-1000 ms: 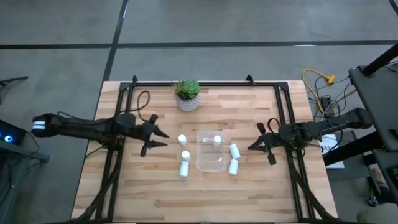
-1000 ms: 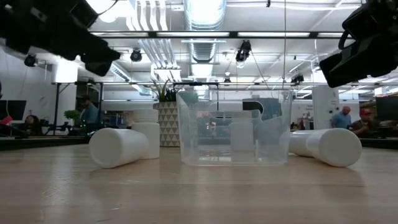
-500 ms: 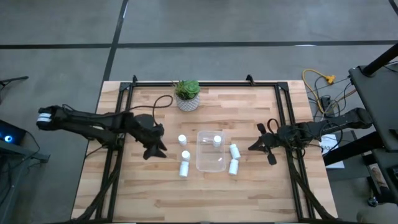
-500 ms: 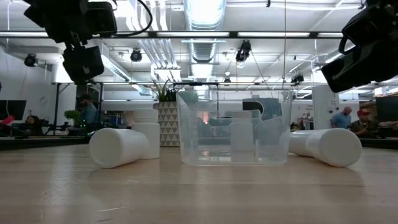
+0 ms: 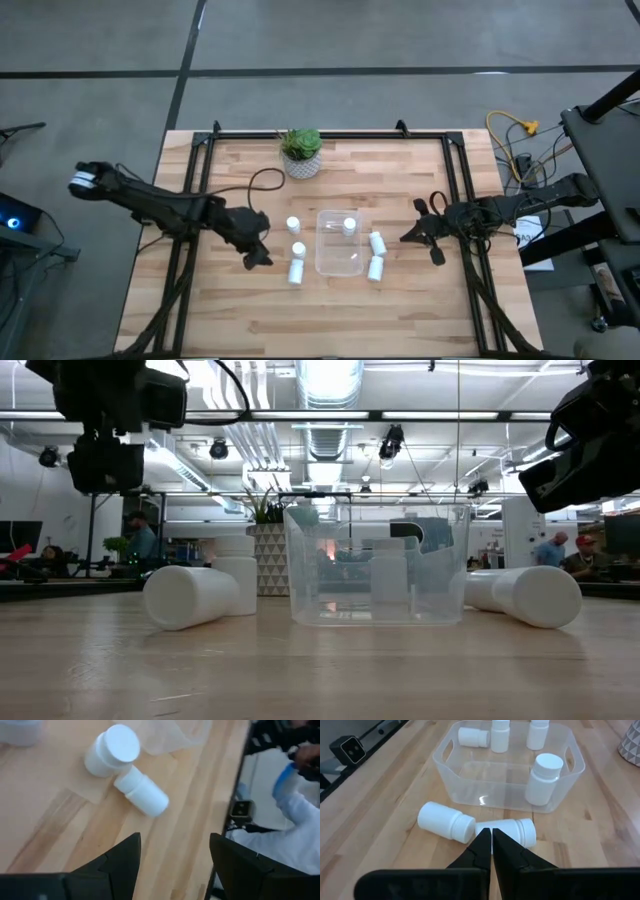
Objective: Pick and place pill bottles into a basket
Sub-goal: Put the white medicine bottle into the transparent bin
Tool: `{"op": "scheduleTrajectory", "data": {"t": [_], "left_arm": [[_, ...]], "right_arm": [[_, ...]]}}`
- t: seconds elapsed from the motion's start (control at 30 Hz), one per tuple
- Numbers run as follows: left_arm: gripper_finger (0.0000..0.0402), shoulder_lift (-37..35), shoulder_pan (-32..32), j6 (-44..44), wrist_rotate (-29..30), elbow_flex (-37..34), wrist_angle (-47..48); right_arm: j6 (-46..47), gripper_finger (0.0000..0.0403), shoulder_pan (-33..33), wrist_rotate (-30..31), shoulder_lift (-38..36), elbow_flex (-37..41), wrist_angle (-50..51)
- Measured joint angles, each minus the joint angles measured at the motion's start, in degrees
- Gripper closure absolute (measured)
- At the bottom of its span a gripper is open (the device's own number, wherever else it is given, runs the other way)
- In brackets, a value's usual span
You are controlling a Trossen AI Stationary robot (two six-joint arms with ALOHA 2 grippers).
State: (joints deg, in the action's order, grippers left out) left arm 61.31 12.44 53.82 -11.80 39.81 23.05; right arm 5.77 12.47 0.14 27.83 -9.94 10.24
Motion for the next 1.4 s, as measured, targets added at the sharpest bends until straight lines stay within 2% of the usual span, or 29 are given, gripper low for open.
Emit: {"op": "scheduleTrajectory", "data": {"t": [0.13,0.27,0.53,1.07,1.4], "left_arm": [[0.0182,2.9,0.0,1.4,3.3,0.4,0.1],[0.0182,6.3,0.0,1.4,3.4,0.7,-0.8],[0.0182,11.3,0.0,-1.9,2.2,0.8,-8.9],[0.0182,4.2,-0.1,-11.0,2.0,3.7,-9.4],[0.0182,3.5,-0.1,-20.8,8.5,2.2,-9.2]], "right_arm": [[-0.2,0.0394,0.0,0.0,0.0,0.0,0.0],[-0.2,0.0394,0.0,0.0,0.0,0.0,0.1],[-0.4,0.0394,0.0,0.0,0.0,0.0,0.3],[0.3,0.0394,0.0,0.0,0.0,0.0,0.2],[0.2,0.0394,0.0,0.0,0.0,0.0,-0.1]]}}
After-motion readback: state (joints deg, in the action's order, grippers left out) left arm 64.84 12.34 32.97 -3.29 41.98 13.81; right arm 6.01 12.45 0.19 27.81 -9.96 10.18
